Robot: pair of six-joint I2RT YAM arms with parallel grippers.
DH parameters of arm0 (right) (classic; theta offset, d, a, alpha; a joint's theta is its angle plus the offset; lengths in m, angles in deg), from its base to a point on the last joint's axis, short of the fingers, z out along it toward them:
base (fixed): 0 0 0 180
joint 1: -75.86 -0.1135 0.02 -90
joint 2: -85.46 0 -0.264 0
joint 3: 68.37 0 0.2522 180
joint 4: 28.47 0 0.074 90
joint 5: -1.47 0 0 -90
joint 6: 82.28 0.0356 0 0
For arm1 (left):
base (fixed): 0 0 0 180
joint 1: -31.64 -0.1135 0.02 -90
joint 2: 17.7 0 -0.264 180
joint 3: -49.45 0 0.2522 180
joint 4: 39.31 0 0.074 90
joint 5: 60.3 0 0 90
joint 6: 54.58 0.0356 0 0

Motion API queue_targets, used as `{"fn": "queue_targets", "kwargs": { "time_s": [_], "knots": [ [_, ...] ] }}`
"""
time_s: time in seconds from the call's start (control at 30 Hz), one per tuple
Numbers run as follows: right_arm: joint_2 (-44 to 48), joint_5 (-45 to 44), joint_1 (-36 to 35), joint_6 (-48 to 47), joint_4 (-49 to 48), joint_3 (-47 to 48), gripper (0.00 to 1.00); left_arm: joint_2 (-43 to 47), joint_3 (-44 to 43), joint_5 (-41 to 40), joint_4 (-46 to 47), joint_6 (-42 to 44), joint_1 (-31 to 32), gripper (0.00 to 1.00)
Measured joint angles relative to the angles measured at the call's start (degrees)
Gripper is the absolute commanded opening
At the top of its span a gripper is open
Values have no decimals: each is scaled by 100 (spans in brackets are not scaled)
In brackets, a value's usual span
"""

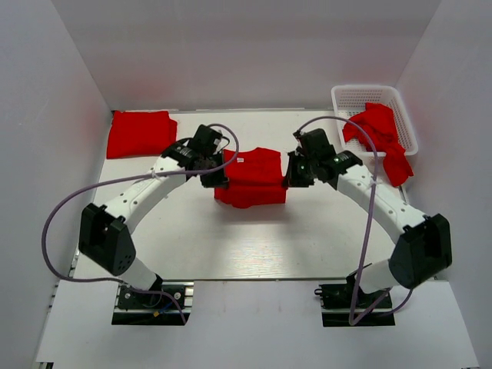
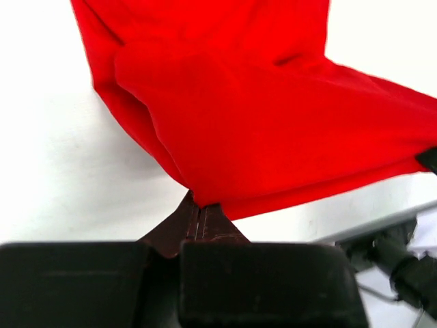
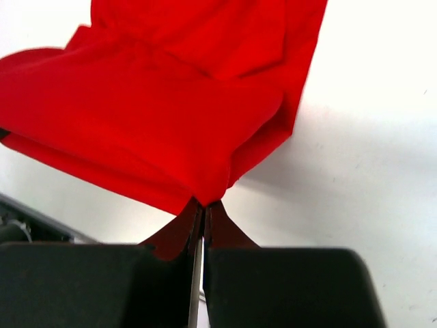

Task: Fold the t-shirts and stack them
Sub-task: Grab one side of the 2/3 rectangular tshirt with both arms

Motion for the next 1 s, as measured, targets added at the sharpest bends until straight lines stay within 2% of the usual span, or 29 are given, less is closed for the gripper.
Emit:
{"fn": "queue_targets", "kwargs": {
  "time_s": [0.23, 0.57, 1.0],
  "knots": [
    [-868, -74, 177, -155, 50, 815, 0, -750, -741, -345, -284, -103, -216, 0],
    [-2181, 238, 459, -420, 122, 2186, 0, -1602, -1582, -407, -249, 46, -686, 0],
    [-3067, 435, 713, -584, -114, 2905, 0, -2629, -2581, -431, -146, 358, -953, 0]
  ]
}}
